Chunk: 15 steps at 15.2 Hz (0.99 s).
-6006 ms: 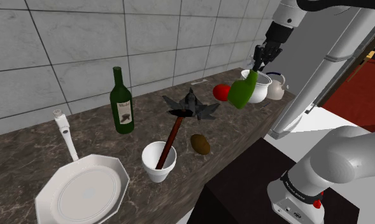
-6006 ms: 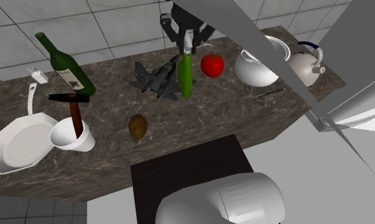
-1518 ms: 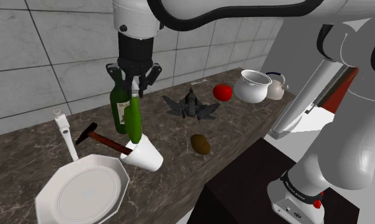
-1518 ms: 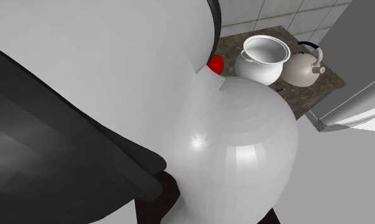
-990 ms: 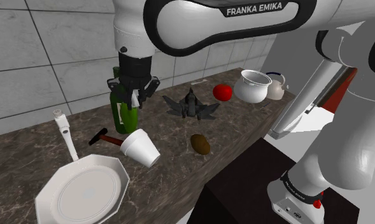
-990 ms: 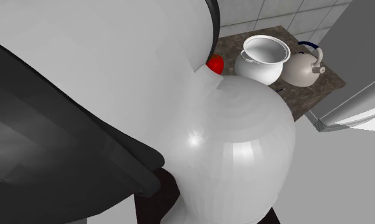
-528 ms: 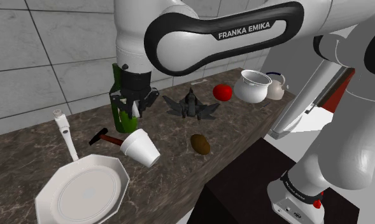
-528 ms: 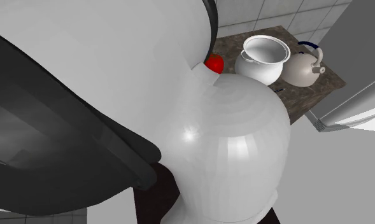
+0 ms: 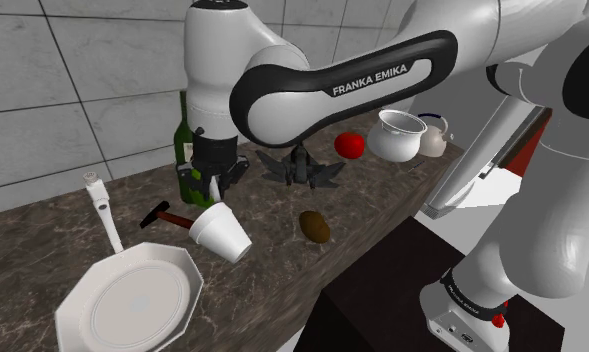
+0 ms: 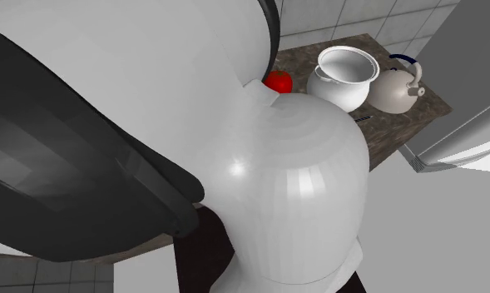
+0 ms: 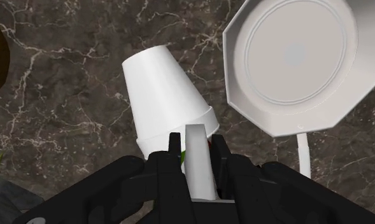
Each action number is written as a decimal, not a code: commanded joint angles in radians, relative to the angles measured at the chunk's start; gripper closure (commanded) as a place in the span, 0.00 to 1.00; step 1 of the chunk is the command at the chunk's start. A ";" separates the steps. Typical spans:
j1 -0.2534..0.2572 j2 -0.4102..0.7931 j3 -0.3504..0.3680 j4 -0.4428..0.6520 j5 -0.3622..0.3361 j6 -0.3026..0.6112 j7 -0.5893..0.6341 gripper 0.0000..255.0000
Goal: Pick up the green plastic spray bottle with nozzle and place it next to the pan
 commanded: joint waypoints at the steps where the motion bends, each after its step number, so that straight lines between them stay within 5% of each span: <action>1: 0.000 0.002 -0.001 -0.005 -0.002 0.007 0.001 1.00; 6: 0.000 0.002 -0.001 -0.005 -0.002 0.007 0.001 1.00; 7: 0.000 0.002 -0.001 -0.005 -0.002 0.007 0.001 0.00; 12: 0.000 0.002 -0.001 -0.005 -0.002 0.007 0.001 0.00; 15: -0.006 -0.036 0.009 0.049 0.026 -0.079 -0.017 0.00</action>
